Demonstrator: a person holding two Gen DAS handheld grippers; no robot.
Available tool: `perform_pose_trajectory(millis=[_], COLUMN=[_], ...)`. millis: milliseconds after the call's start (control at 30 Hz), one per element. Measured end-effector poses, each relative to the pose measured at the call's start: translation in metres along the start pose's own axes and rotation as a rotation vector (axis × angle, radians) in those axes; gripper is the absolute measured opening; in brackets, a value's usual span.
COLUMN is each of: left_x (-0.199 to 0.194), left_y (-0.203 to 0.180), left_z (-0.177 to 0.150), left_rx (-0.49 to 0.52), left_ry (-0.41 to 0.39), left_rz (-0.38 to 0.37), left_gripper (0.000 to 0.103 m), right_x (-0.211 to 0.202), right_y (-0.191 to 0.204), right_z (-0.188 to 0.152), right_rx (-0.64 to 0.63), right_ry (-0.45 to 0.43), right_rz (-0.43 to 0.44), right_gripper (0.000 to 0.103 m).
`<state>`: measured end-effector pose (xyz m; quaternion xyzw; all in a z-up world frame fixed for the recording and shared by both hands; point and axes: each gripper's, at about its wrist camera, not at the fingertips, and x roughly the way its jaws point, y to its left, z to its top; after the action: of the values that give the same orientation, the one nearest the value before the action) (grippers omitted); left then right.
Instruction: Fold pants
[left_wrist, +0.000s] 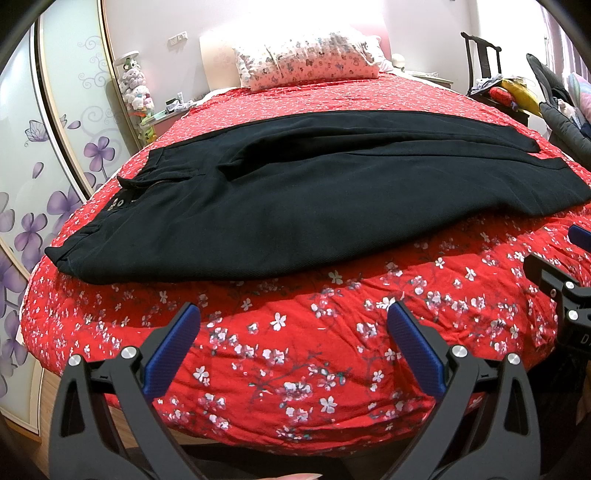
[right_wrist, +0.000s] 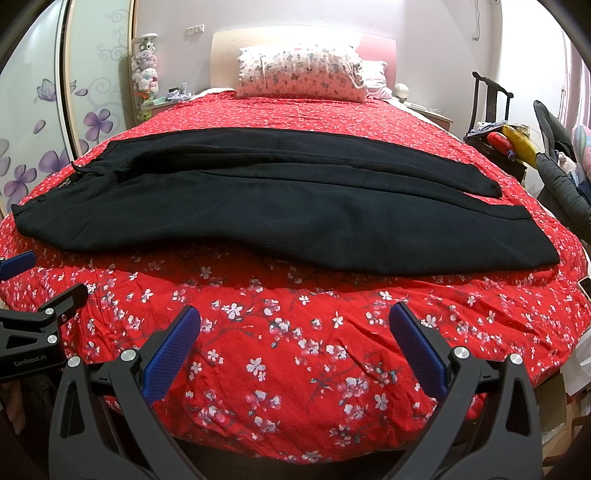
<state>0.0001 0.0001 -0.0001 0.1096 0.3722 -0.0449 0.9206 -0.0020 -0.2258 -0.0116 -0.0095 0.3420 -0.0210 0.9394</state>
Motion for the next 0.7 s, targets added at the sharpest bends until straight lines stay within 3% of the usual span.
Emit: perform_pose_trajectory(millis=[700], left_x=[0.0001], left_y=[0.0002], left_z=[0.0002], left_rx=[0.0], left_ry=[0.002], left_rz=[0.001], left_gripper=[0.101], right_x=[-0.0033], right_y=[-0.0013], right_z=[0.0014], right_rx=[0.003], right_ry=[-0.012], right_rz=[-0.005], right_gripper=[0.102])
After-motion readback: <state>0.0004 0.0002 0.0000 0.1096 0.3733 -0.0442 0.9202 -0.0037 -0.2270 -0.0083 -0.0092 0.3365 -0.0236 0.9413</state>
